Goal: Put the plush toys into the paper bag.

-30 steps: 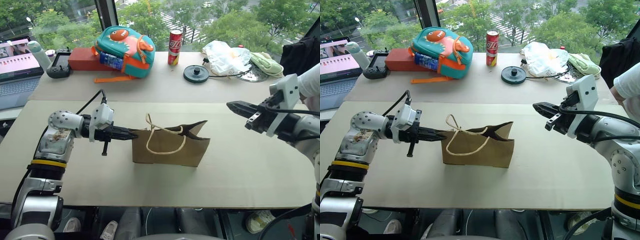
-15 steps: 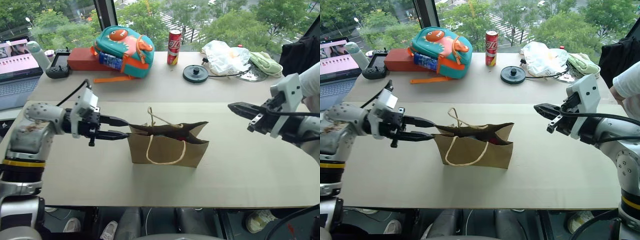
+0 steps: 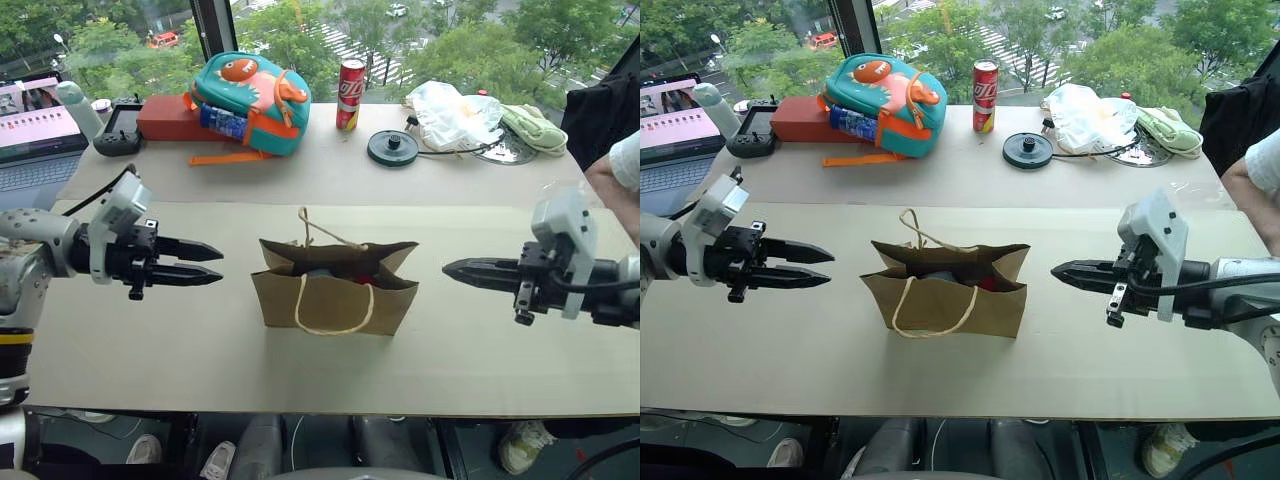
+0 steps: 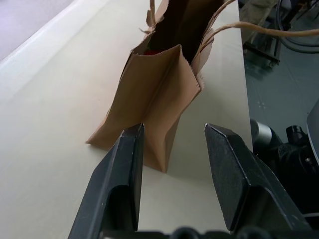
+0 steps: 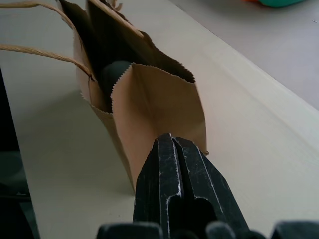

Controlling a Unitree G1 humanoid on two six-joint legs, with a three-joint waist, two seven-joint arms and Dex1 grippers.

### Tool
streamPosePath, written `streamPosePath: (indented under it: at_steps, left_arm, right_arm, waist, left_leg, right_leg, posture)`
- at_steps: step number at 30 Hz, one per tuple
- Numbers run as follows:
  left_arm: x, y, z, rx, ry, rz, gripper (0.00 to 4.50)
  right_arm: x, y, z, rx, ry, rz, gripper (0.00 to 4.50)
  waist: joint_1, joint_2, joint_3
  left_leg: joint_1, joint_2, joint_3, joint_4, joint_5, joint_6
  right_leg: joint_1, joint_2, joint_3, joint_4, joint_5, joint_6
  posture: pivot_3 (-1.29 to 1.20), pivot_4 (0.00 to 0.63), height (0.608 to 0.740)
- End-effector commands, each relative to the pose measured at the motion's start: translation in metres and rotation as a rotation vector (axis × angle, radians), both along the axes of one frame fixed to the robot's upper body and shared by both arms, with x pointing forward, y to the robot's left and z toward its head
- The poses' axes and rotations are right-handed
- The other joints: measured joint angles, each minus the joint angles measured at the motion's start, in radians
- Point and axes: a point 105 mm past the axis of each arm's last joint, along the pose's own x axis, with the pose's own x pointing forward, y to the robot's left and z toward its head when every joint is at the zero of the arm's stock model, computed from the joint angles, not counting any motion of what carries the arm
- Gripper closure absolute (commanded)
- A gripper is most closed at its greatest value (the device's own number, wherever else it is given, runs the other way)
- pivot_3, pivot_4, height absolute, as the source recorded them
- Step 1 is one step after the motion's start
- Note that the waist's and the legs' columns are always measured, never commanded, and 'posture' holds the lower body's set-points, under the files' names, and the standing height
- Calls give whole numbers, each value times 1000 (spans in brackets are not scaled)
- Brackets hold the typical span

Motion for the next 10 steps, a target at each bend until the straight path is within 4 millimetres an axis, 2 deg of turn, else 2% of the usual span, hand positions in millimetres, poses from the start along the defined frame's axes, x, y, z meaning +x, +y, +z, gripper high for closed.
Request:
streamPosePath:
  at_steps: [1,10]
  left_arm:
    - [-1,-2,15,-40,-48,2,2414]
    - [2,-6,21,-64,-73,13,2414]
  right_arm:
    - [1,-1,12,-11,-72,8,4500]
    - [6,-3,15,-3,-89,0,4500]
  waist:
    - [0,0,0]
    - [0,0,0]
  left_leg:
    - [0,0,0,0,0,0]
    - [0,0,0,0,0,0]
  right_leg:
    - [0,0,0,0,0,0]
    - [0,0,0,0,0,0]
  posture:
    - [0,150,739]
    - [0,150,739]
